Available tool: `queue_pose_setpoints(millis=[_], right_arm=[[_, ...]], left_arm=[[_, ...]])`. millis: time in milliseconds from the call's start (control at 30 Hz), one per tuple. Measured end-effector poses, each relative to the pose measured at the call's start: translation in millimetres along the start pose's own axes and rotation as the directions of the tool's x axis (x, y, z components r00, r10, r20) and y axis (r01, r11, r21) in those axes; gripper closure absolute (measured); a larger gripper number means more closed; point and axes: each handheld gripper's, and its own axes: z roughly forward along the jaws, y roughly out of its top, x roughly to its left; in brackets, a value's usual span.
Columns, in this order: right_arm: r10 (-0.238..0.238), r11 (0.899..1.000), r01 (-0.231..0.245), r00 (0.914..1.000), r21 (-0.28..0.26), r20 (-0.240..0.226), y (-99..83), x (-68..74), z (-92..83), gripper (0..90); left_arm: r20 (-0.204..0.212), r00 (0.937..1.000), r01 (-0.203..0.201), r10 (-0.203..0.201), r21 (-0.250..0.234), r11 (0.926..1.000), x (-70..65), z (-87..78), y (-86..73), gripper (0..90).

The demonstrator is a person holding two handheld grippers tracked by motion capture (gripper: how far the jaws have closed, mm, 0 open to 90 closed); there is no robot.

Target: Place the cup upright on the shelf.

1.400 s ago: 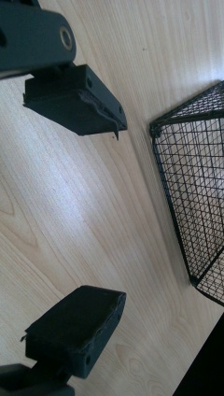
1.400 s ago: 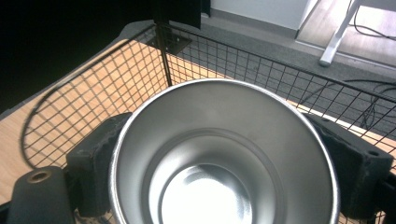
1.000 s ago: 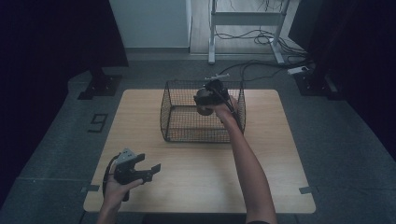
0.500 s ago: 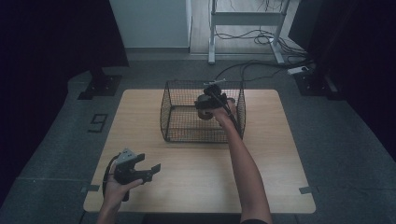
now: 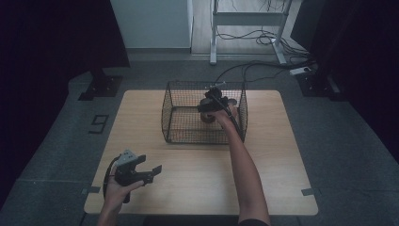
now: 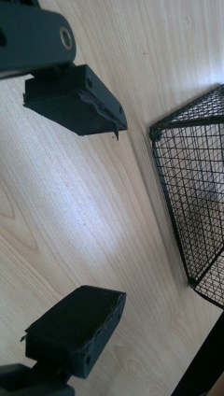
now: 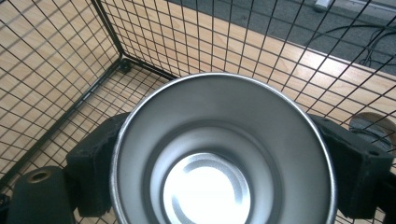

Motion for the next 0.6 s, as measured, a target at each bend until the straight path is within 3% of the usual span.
queue_pose_setpoints(millis=[600], right_arm=[[-0.009, 0.999, 0.008, 0.9996, 0.045, 0.028, -3.7, -4.5, 11.0, 13.0]], left_arm=[[0.0, 1.0, 0.002, -0.002, -0.004, 1.0, 0.2, -0.8, 0.2, 16.2]])
